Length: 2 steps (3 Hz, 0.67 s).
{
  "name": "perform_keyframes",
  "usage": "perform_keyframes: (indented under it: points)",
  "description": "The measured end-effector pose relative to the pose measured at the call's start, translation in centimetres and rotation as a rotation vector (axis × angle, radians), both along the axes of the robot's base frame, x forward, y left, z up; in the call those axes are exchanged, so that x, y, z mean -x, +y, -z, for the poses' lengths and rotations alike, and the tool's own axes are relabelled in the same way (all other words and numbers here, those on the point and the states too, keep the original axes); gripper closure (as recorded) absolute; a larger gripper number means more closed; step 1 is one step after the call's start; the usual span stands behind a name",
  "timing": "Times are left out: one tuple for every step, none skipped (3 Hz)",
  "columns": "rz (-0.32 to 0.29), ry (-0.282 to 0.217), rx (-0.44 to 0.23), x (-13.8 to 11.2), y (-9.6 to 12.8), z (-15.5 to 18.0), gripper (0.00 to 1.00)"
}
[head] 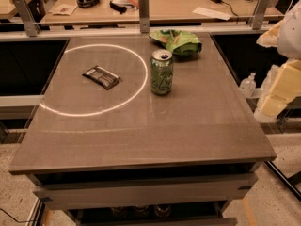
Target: Knock green can over
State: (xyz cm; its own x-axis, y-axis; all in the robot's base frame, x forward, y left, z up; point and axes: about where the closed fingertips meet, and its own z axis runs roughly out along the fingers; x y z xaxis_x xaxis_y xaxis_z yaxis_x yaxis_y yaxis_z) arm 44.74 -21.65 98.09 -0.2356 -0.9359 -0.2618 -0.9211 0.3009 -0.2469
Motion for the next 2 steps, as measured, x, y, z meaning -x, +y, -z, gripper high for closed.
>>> perform_keyframes:
  points:
    - [0.004, -0.064, -0.145, -3.0, -0.4, -0.4, 0.00]
    - [-0.040, -0.146, -0.365, -6.6, -0.6, 0.6, 0.00]
